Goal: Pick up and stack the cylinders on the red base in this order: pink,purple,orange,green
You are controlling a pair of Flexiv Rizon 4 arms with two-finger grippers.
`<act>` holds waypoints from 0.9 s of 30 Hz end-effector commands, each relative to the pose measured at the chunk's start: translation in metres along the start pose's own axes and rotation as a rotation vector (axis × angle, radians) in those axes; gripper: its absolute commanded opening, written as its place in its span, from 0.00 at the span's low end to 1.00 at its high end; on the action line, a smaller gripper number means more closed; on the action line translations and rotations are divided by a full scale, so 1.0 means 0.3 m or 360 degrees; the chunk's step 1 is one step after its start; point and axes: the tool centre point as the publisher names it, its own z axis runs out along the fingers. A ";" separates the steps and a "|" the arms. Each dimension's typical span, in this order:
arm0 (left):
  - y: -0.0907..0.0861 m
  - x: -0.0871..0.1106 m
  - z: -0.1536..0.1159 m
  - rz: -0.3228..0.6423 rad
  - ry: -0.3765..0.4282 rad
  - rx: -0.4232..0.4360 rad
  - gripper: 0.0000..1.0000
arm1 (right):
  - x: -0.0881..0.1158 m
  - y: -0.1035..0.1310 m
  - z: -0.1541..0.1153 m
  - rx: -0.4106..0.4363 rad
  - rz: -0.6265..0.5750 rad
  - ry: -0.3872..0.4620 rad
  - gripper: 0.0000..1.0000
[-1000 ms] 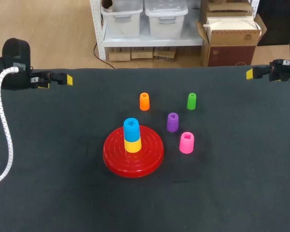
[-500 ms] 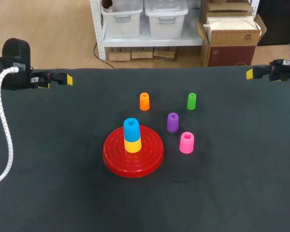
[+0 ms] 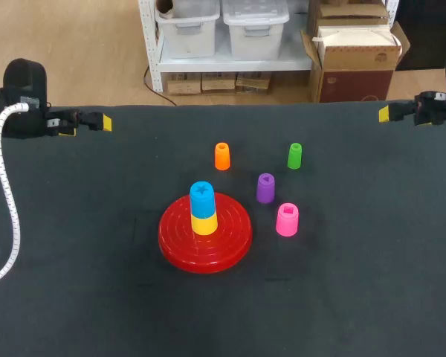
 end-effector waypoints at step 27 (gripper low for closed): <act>0.042 0.075 -0.156 0.0893 0.0297 0.0686 1.00 | 0.002 0.001 0.001 0.0003 0.0000 -0.0003 1.00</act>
